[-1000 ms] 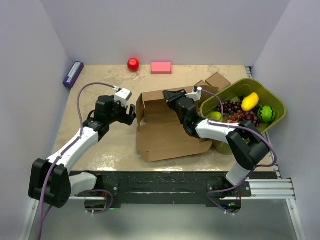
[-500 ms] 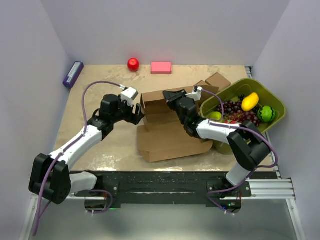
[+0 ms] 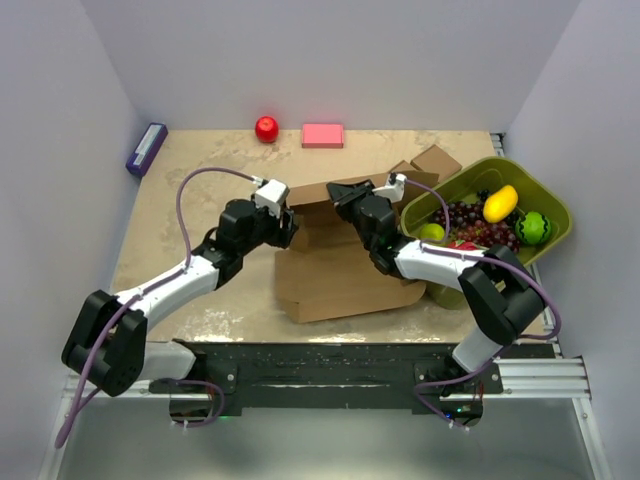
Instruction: Fold the paper box
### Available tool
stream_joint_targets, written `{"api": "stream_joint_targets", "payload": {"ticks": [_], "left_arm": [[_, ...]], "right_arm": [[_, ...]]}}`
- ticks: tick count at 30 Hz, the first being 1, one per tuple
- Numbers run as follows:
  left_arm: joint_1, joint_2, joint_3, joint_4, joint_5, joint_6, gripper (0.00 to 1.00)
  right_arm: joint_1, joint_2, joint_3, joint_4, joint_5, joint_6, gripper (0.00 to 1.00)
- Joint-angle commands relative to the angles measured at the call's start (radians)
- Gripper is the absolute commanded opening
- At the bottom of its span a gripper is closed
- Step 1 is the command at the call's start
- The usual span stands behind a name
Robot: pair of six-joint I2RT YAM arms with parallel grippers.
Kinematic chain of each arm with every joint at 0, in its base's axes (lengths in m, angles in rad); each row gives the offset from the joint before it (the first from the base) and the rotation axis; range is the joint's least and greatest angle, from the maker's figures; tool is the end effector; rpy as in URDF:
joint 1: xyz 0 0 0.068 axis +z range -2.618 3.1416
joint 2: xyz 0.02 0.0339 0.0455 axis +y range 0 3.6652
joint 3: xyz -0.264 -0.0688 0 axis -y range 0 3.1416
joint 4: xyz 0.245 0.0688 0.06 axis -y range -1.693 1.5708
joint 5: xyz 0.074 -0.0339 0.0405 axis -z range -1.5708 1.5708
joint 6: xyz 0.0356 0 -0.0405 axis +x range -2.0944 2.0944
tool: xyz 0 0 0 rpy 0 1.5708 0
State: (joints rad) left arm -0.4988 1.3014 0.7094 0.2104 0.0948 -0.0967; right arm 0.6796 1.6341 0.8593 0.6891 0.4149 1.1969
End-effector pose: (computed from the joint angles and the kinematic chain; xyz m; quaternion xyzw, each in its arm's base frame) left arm 0.2514 -0.1408 0.2403 0.1912 0.8055 -0.2017 0.5234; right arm 0.2890 0.2150 0.2393 0.3190 0.6613 0.4439 0.5136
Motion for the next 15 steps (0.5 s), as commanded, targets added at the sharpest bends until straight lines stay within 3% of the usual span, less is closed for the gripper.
{"api": "stream_joint_targets", "payload": {"ticks": [1, 8, 15], "left_arm": [[0.0, -0.016, -0.076, 0.237, -0.078, -0.024, 0.59], [-0.003, 0.022, -0.189, 0.473, -0.044, -0.002, 0.52], [-0.003, 0.07, -0.209, 0.599, -0.02, 0.017, 0.46]], "right_arm": [[-0.006, -0.051, -0.025, -0.039, 0.013, -0.02, 0.19], [-0.006, -0.075, -0.043, -0.04, 0.018, -0.025, 0.19], [-0.006, -0.077, -0.054, -0.033, 0.024, -0.022, 0.19]]}}
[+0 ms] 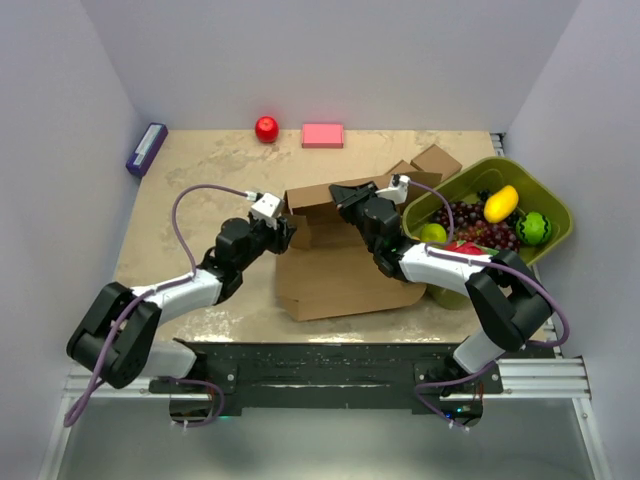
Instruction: Fold the paper box
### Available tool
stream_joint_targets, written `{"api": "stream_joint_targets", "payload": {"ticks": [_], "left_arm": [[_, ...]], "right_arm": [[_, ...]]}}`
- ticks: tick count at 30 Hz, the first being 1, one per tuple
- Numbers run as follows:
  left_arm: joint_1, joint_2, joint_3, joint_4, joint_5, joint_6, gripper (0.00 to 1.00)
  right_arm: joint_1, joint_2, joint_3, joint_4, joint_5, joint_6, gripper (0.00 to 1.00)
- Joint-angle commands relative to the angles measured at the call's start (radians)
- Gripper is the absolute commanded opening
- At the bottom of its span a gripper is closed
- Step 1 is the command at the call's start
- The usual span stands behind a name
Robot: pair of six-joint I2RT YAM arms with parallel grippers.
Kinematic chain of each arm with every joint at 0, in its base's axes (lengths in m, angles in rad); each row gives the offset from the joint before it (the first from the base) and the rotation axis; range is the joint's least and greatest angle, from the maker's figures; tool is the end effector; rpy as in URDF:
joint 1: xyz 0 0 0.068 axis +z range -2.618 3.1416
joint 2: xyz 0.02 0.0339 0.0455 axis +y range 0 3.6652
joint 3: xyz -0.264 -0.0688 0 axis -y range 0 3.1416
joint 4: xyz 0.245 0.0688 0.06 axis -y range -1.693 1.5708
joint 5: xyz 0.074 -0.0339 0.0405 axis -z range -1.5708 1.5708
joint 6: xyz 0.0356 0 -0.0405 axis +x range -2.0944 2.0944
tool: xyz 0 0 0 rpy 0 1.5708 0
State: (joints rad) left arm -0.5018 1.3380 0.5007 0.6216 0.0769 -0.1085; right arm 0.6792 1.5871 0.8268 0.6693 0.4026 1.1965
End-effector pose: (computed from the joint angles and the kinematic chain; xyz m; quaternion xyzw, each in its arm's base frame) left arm 0.2395 -0.1345 0.2051 0.1757 0.7588 -0.2168 0.5885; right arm 0.2807 0.2087 0.2424 0.3154 0.6651 0.4453 0.5098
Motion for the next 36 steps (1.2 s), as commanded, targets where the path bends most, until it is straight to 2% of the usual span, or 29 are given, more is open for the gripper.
{"api": "stream_joint_targets", "payload": {"ticks": [1, 4, 12, 15, 20, 27, 29, 33, 36], "left_arm": [[-0.001, 0.044, -0.001, 0.211, 0.012, 0.027, 0.43], [-0.007, 0.075, 0.01, 0.233, 0.017, 0.024, 0.39], [-0.064, 0.112, 0.035, 0.262, -0.032, 0.0, 0.36], [-0.087, 0.142, 0.055, 0.257, -0.074, 0.0, 0.36], [-0.096, 0.159, 0.071, 0.221, -0.218, -0.046, 0.38], [-0.095, 0.217, 0.127, 0.204, -0.23, -0.045, 0.4], [-0.096, 0.242, 0.153, 0.185, -0.259, -0.042, 0.37], [-0.096, 0.257, 0.179, 0.136, -0.395, -0.063, 0.17], [-0.098, 0.262, 0.173, 0.15, -0.43, -0.08, 0.14]], "right_arm": [[-0.006, -0.03, -0.023, -0.013, 0.036, -0.021, 0.19], [-0.006, -0.027, -0.023, -0.013, 0.033, -0.018, 0.18], [-0.006, -0.015, -0.025, -0.023, 0.027, -0.014, 0.18], [-0.003, -0.016, -0.031, -0.025, 0.022, -0.014, 0.17], [-0.004, -0.029, -0.037, -0.034, 0.03, -0.015, 0.17], [-0.004, -0.039, -0.041, -0.033, 0.016, -0.006, 0.17], [-0.003, -0.041, -0.038, -0.037, 0.008, -0.009, 0.17], [0.0, -0.035, -0.035, -0.042, 0.01, -0.008, 0.17], [0.0, -0.023, -0.035, -0.033, 0.005, -0.006, 0.17]]}}
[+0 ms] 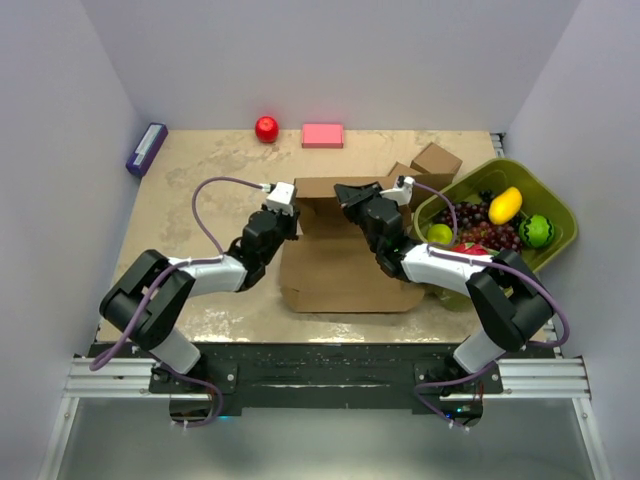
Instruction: Fold the paper box
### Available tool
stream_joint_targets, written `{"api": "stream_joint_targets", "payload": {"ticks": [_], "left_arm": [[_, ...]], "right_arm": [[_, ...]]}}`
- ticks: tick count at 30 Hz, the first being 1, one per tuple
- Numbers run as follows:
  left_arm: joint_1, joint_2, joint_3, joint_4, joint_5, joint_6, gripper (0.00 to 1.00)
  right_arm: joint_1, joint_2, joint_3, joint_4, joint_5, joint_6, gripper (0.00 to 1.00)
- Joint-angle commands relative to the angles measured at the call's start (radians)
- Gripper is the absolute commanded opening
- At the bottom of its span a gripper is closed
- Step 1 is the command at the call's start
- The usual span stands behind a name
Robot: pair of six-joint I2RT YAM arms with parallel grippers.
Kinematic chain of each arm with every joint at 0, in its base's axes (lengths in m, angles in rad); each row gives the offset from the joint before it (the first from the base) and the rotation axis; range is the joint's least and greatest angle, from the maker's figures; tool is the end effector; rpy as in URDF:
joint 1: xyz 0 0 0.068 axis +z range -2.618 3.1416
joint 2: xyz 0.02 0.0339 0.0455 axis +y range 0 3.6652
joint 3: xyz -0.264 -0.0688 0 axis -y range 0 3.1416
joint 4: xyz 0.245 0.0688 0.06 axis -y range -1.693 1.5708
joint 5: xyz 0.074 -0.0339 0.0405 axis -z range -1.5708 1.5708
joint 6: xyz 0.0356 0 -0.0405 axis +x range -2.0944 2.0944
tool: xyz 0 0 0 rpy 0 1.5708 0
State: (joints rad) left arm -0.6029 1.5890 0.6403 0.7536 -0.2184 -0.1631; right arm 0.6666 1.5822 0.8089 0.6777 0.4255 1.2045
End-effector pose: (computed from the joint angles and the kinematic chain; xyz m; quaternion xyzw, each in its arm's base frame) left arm 0.2704 -0.1768 0.1922 0.1000 0.7646 -0.1577 0.6168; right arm 0.2812 0.2025 0.2391 0.3291 0.6597 0.4364 0.5158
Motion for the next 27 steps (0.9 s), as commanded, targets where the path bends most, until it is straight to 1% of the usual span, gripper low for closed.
{"api": "stream_joint_targets", "payload": {"ticks": [1, 5, 7, 8, 9, 12, 14, 19, 23, 27], "left_arm": [[0.002, 0.017, 0.032, 0.024, -0.125, -0.027, 0.13], [0.0, 0.028, 0.042, 0.029, -0.102, -0.033, 0.13], [0.002, 0.019, 0.032, 0.038, -0.073, -0.024, 0.16], [0.0, 0.011, 0.022, 0.047, -0.061, -0.02, 0.18], [0.0, 0.005, 0.003, 0.07, -0.035, -0.012, 0.23], [0.0, -0.024, -0.034, 0.117, 0.0, 0.014, 0.34], [0.002, -0.029, -0.039, 0.128, 0.008, 0.025, 0.4], [0.008, -0.008, -0.028, 0.115, 0.002, 0.051, 0.43], [0.044, -0.001, -0.056, 0.18, 0.08, 0.042, 0.49], [0.052, 0.025, -0.064, 0.239, 0.126, 0.08, 0.52]], "right_arm": [[0.013, -0.011, -0.016, -0.04, -0.021, -0.013, 0.17], [0.013, 0.001, -0.002, -0.04, -0.033, -0.014, 0.17], [0.014, 0.001, -0.001, -0.041, -0.03, -0.019, 0.17], [0.014, -0.001, 0.003, -0.044, -0.025, -0.019, 0.17], [0.013, 0.002, 0.004, -0.05, -0.025, -0.02, 0.17], [0.013, 0.005, 0.004, -0.049, -0.022, -0.02, 0.17], [0.013, 0.006, 0.004, -0.047, -0.024, -0.02, 0.17], [0.013, -0.002, 0.001, -0.046, -0.022, -0.022, 0.17], [0.013, -0.005, -0.004, -0.038, -0.021, -0.023, 0.17], [0.013, -0.002, -0.002, -0.026, -0.027, -0.023, 0.17]]}}
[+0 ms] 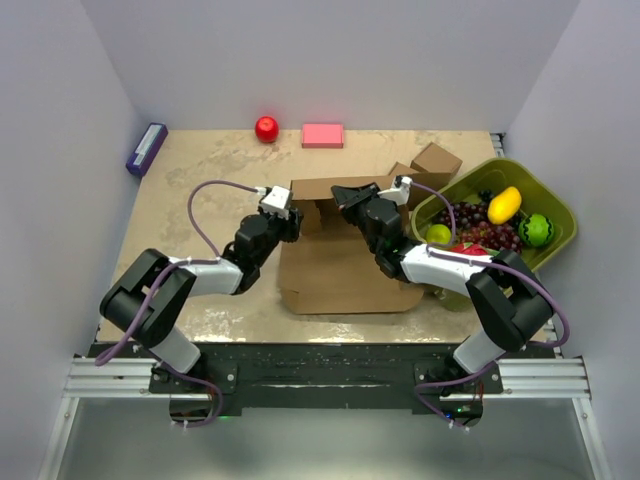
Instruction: Fold the paper box
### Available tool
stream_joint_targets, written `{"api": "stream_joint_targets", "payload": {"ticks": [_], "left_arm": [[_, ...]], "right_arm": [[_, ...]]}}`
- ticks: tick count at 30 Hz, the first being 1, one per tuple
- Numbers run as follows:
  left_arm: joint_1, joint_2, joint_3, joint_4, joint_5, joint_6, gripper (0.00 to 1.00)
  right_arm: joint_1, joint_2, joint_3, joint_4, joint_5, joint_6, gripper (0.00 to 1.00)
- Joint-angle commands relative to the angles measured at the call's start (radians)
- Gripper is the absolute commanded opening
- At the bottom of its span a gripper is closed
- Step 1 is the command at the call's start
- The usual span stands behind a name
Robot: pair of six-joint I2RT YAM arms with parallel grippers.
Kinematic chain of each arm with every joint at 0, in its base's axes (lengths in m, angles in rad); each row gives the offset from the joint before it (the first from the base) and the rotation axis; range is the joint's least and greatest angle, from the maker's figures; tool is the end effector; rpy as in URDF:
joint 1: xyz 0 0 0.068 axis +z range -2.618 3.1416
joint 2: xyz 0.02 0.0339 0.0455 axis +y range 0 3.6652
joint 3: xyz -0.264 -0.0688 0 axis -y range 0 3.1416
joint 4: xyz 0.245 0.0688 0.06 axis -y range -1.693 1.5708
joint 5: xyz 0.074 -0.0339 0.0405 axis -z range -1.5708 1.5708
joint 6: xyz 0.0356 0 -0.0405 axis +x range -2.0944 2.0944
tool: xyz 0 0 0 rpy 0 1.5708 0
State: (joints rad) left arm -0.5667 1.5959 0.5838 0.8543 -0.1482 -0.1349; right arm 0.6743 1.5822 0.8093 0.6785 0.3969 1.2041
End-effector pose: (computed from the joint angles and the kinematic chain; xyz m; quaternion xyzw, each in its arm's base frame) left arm 0.2688 -0.1648 0.1843 0.1156 0.7512 -0.1696 0.6273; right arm 0.2794 0.2057 0.2393 0.3179 0.6651 0.4464 0.5072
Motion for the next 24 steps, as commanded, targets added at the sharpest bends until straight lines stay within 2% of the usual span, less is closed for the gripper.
{"api": "stream_joint_targets", "payload": {"ticks": [1, 8, 12, 15, 24], "left_arm": [[0.021, 0.022, -0.009, 0.147, 0.065, 0.055, 0.52], [0.076, 0.061, -0.055, 0.317, 0.203, 0.026, 0.5], [0.087, 0.114, -0.044, 0.359, 0.229, 0.012, 0.44], [0.094, 0.145, -0.038, 0.382, 0.222, 0.0, 0.41], [0.096, 0.185, -0.003, 0.368, 0.115, -0.057, 0.24]], "right_arm": [[0.005, 0.001, 0.001, -0.023, -0.001, -0.021, 0.17], [0.005, 0.005, 0.014, -0.013, -0.027, -0.018, 0.17], [0.005, 0.016, 0.028, -0.011, -0.039, -0.015, 0.17], [0.005, 0.028, 0.039, -0.013, -0.049, -0.017, 0.17], [0.005, 0.047, 0.059, -0.019, -0.043, -0.021, 0.16]]}}
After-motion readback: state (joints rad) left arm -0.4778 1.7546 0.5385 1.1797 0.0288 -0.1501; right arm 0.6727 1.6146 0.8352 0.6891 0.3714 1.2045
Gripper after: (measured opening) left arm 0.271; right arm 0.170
